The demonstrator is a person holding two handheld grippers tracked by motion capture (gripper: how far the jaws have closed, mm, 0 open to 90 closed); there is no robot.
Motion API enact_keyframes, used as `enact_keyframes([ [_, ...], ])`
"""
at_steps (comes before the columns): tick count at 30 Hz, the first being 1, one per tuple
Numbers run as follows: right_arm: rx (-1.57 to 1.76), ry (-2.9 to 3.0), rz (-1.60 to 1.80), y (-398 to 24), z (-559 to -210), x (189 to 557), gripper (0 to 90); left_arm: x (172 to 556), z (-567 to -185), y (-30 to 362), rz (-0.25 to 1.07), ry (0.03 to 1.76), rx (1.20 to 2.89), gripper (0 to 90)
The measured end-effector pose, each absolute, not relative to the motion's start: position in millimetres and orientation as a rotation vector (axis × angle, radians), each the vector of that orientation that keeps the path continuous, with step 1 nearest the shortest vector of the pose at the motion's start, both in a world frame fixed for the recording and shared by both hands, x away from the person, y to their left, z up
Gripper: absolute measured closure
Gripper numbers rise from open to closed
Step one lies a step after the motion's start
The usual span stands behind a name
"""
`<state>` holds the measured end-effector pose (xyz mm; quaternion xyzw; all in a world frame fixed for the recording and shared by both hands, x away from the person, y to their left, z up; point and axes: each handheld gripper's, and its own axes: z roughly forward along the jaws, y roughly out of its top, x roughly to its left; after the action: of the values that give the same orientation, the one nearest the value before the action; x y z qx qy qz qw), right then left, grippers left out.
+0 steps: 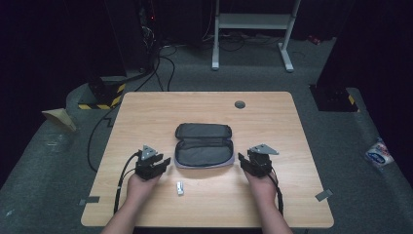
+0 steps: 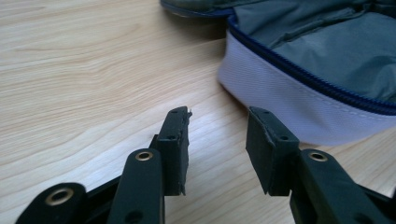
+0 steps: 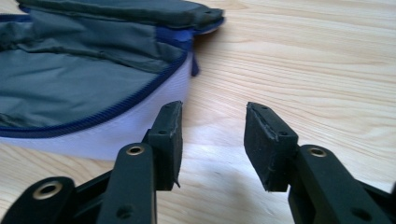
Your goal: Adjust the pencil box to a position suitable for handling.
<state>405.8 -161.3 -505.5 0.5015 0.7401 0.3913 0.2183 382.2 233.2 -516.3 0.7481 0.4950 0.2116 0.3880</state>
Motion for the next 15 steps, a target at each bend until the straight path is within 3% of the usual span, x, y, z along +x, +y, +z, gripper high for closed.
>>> enact_keyframes([
  [15, 1.397, 2.069, 0.896, -216.0, -520.5, 371.5, 34.8, 356.7, -521.3, 257.8, 0.544, 1.279, 2.01, 47.1],
])
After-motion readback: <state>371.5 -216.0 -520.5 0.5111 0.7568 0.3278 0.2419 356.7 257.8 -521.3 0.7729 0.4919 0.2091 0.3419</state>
